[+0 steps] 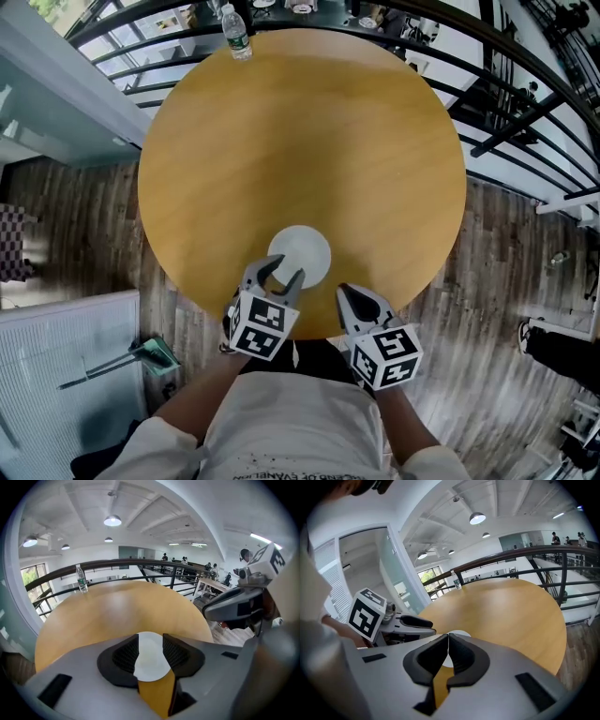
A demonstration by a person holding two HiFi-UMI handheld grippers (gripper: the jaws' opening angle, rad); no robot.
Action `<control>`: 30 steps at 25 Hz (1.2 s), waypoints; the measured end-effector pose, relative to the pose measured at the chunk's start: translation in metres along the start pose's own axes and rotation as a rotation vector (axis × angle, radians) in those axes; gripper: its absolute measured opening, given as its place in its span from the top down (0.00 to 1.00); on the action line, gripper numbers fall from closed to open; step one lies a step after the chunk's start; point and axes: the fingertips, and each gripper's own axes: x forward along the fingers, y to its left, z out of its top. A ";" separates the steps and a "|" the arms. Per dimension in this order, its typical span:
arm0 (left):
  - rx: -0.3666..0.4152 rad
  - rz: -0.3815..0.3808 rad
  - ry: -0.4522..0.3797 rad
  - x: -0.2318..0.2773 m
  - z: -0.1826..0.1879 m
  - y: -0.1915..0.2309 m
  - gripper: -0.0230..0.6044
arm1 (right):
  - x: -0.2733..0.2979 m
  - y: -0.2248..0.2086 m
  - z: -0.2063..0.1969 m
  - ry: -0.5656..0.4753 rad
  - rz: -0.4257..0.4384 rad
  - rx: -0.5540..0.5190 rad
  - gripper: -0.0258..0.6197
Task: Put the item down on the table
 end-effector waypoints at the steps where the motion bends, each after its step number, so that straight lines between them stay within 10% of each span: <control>1: 0.011 0.008 -0.015 -0.008 0.003 -0.001 0.71 | -0.002 0.003 0.002 -0.005 0.000 -0.008 0.92; 7: 0.005 0.051 -0.083 -0.056 0.010 -0.005 0.89 | -0.016 0.033 0.015 -0.045 0.023 -0.065 0.92; 20: -0.197 0.010 -0.165 -0.137 -0.010 -0.009 0.93 | -0.032 0.078 0.035 -0.108 0.049 -0.131 0.92; 30: -0.190 0.007 -0.224 -0.155 -0.013 -0.012 0.93 | -0.033 0.112 0.023 -0.084 0.090 -0.183 0.92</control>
